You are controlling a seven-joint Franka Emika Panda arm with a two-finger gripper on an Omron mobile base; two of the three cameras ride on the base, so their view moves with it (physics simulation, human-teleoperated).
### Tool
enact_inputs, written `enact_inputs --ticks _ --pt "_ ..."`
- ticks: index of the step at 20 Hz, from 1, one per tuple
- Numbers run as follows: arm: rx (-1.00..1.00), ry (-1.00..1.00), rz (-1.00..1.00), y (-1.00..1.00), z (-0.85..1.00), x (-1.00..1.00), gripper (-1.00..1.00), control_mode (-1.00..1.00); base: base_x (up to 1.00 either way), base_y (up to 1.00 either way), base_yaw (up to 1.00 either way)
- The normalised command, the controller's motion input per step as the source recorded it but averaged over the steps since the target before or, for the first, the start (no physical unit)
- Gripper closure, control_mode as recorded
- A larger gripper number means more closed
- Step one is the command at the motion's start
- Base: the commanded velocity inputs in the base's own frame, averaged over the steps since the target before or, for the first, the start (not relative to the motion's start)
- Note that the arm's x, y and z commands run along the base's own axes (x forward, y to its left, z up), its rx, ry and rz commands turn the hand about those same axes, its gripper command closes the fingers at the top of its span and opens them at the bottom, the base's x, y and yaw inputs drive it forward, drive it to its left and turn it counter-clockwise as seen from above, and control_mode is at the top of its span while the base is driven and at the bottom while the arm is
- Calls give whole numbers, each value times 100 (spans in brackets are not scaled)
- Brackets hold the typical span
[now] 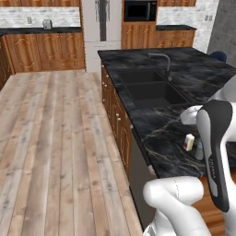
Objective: Pick the bottled water, boxed drink, bottled water from the counter and place them in the open cabinet.
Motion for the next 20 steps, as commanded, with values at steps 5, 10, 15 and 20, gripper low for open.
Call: enact_inputs --ticks 5,10,15,20 --pt "0 0 0 0 0 0 -100 100 0 0 0" --pt "0 0 0 0 0 0 -100 100 0 0 0" --pt "0 -1 0 -3 0 -4 -100 -100 0 0 0" --pt "1 -3 0 -47 12 -23 -100 -100 0 0 0"
